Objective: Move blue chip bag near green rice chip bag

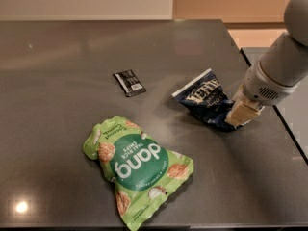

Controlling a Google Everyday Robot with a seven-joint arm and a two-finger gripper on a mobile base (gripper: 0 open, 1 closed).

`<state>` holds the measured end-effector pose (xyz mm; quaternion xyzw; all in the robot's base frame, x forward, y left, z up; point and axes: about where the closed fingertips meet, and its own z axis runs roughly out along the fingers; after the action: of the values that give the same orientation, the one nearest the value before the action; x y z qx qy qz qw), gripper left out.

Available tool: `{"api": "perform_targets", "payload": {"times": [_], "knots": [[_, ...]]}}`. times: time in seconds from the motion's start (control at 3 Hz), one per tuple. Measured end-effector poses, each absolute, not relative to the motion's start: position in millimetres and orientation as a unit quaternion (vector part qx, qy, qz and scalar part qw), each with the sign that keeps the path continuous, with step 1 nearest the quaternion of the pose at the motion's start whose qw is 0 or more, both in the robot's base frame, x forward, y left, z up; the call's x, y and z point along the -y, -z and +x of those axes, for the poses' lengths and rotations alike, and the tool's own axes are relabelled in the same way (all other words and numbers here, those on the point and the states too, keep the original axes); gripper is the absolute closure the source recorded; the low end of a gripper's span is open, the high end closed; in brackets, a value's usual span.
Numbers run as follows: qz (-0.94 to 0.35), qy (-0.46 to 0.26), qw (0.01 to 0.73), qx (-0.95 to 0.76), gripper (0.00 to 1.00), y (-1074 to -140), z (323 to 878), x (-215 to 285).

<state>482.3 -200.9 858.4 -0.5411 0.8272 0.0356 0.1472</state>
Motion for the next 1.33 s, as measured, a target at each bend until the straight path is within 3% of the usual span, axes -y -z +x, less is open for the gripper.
{"api": "perform_targets", "payload": {"times": [0.33,1.0,1.33], "knots": [[-0.557,-0.058,0.163,-0.812,1.00,-879.4,477.1,178.6],[-0.584,-0.121,0.177,-0.783,1.00,-902.5,454.5,129.3],[-0.592,-0.143,0.174,-0.773,0.82,-903.0,443.1,115.5]]}}
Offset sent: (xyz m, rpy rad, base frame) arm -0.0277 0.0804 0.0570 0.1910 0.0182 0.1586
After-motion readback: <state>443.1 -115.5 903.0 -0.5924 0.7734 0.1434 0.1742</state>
